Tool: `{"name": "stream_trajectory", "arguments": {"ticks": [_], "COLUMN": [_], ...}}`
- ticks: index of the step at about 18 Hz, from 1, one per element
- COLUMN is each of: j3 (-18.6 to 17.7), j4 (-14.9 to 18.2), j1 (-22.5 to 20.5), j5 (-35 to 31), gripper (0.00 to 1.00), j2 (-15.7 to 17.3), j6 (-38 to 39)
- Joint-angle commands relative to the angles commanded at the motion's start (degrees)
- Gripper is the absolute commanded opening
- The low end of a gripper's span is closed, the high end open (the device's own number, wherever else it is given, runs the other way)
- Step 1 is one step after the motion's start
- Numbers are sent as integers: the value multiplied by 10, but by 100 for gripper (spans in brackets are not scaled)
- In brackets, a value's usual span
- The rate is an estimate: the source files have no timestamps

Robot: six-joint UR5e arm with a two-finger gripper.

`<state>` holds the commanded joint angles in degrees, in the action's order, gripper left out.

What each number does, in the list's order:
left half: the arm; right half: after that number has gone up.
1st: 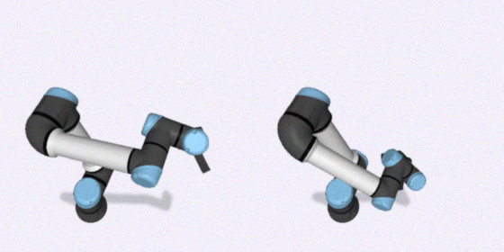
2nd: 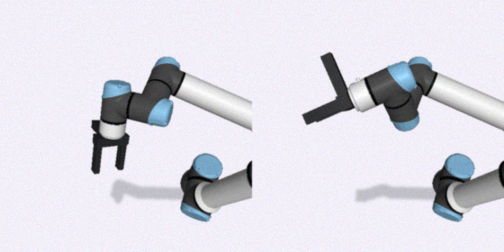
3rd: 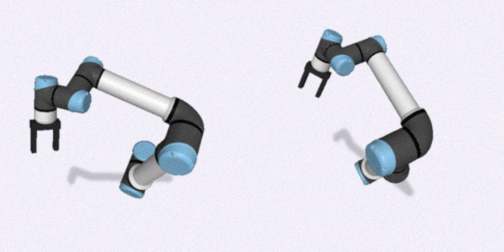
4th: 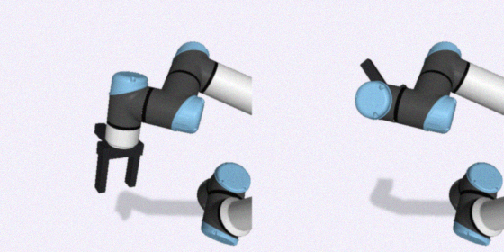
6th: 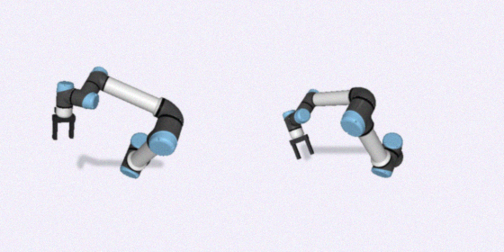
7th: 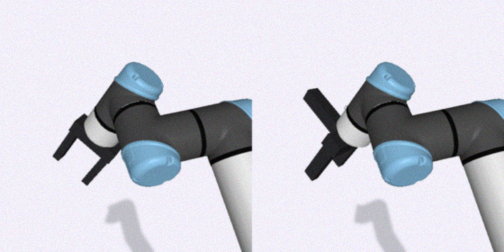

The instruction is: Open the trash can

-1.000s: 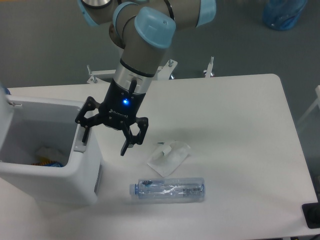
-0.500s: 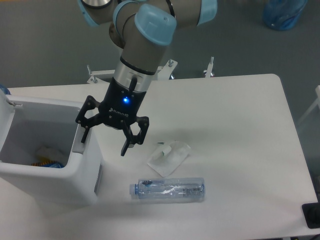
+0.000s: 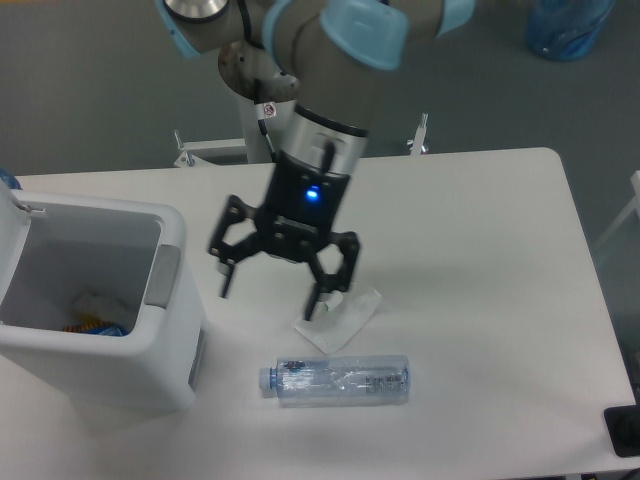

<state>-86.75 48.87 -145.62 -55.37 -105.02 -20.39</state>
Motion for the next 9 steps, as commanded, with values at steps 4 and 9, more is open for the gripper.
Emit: {"name": "stream_trajectory", "arguments": {"ticks": [4,9], "j3": [4,4], "j4": [-1,3], "j1": [-40,-83], "j5": [0,-23], "gripper": [100,100], "j2": [-25,-44], "j6": [-57,-177]}}
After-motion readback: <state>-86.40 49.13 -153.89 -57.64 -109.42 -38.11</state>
